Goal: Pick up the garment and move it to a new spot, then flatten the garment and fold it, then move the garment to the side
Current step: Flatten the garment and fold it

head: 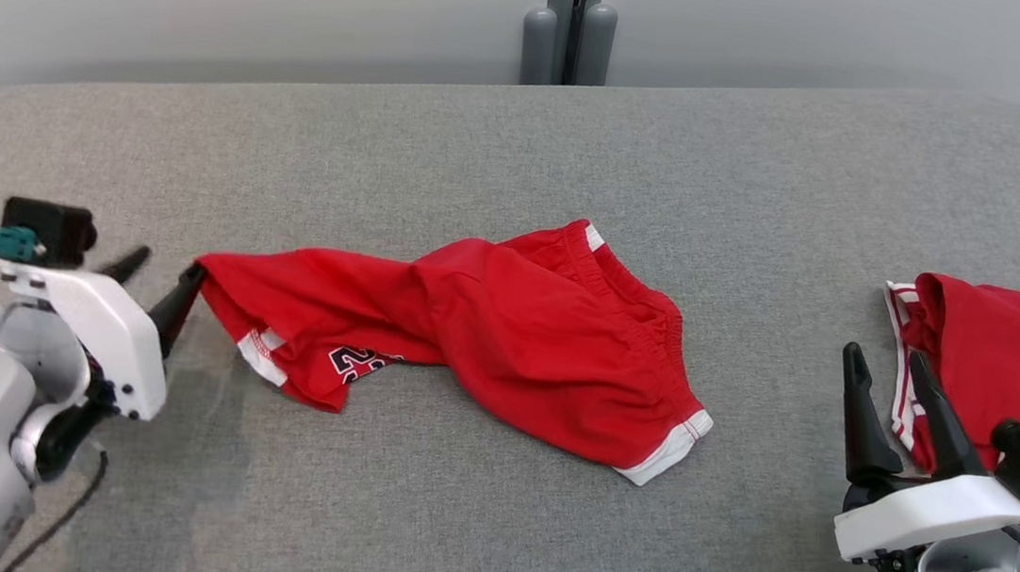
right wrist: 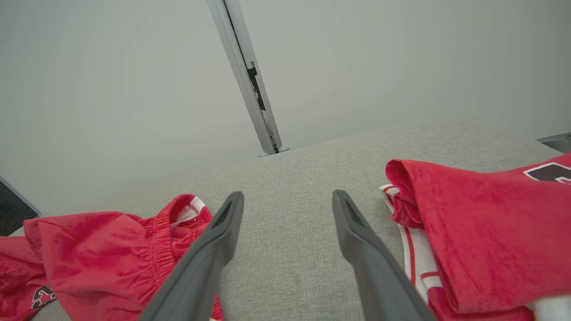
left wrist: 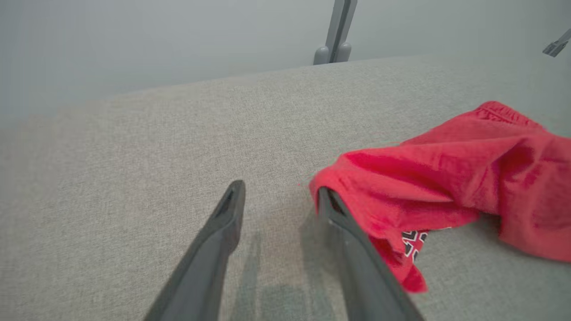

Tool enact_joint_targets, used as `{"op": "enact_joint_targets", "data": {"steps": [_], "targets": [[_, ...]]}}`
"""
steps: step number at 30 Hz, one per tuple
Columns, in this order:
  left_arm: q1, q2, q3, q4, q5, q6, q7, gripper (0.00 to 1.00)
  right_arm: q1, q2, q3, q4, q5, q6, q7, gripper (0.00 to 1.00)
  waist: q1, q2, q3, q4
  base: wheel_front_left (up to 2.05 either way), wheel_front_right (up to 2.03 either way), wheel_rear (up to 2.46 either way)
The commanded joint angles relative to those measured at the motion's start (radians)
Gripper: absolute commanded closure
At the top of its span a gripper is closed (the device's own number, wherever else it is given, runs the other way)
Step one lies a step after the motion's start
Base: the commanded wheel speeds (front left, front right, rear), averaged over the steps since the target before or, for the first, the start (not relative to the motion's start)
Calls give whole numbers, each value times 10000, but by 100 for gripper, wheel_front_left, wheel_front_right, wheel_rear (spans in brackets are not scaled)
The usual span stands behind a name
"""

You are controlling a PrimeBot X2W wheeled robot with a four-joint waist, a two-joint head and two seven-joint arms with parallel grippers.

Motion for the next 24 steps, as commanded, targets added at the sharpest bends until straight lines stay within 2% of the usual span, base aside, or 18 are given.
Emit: {"op": "enact_joint_targets", "data": {"steps": [1, 5, 12, 21, 24], "targets": [[-233, 105, 62, 51, -12, -22, -90, 0, -44, -75, -40, 37, 11, 2, 0, 0, 0, 0, -39, -24, 0, 0, 0], [-276, 334, 158, -16, 188, -2, -497, 0, 101, -83, -71, 118, 41, 2, -77, 0, 0, 0, -180, -46, 0, 0, 0], [811, 649, 381, -1608, 240, 830, -1306, 0, 275, -5, -121, 163, 60, 2, -156, 0, 0, 0, -426, 2, 0, 0, 0], [3047, -170, 241, -3933, -315, 1952, -1875, 0, 401, -72, -158, 28, 87, 2, -64, 0, 0, 0, -372, 53, 0, 0, 0], [3477, -595, 49, -4218, -367, 2069, -2104, 0, 448, -107, -204, -14, 81, 2, -65, 0, 0, 0, -341, 76, 0, 0, 0]]}}
